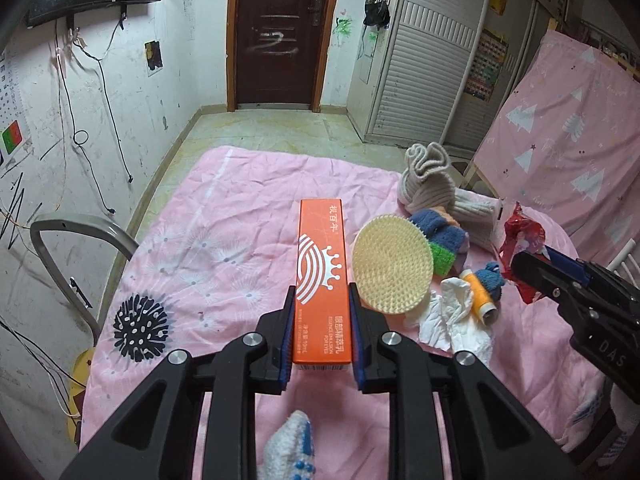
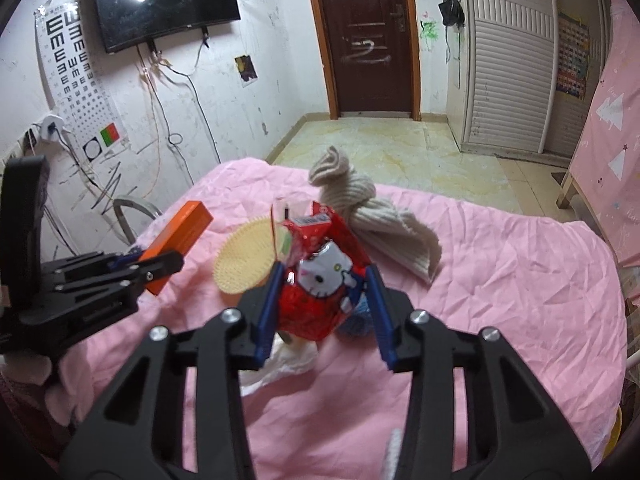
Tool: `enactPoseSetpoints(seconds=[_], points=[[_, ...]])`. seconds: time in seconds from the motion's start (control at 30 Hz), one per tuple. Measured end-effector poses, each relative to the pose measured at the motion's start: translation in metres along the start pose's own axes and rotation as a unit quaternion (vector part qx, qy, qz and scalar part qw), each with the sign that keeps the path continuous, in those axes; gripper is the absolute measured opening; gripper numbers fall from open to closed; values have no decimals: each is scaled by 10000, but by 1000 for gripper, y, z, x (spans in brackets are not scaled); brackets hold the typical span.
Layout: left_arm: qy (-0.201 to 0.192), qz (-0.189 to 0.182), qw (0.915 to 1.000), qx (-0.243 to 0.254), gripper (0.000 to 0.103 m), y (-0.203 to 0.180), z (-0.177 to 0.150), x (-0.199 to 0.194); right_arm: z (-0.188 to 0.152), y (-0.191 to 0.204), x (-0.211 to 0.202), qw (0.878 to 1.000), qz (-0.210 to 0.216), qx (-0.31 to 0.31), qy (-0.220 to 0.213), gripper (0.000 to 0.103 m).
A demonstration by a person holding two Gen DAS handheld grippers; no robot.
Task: Collect trash
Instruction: 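Grasp the orange box with the left tool while the right tool grasps the red snack bag, then carry the orange box and red bag to the yellow bin and release both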
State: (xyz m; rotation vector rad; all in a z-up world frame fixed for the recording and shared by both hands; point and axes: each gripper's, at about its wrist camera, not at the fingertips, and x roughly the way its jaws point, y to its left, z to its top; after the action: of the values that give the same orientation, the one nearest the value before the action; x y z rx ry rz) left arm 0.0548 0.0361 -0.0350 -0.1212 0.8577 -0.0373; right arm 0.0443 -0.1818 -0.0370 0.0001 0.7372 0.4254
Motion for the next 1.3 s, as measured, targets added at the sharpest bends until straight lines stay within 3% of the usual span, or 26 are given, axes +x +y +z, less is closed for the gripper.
enactPoseSetpoints(seconds=[0.3,0.73,1.1,1.3], points=[[-212,-86,9996,169,13,-21,-3,-26,-5,-16,-30,9994,-47,186,-272,39],[-372,-352,9964,680,13,-83,-5,-51,-23,-65,-77,9955,-285,636,-647,39],[-435,-622,9888,1287,13,-154,-11,-65,-51,-127,-120,9859,-659,1200,-967,39],[-465,-935,9805,1664,13,-201,-19,-73,-72,-166,-147,9771,-994,1517,-1108,39]])
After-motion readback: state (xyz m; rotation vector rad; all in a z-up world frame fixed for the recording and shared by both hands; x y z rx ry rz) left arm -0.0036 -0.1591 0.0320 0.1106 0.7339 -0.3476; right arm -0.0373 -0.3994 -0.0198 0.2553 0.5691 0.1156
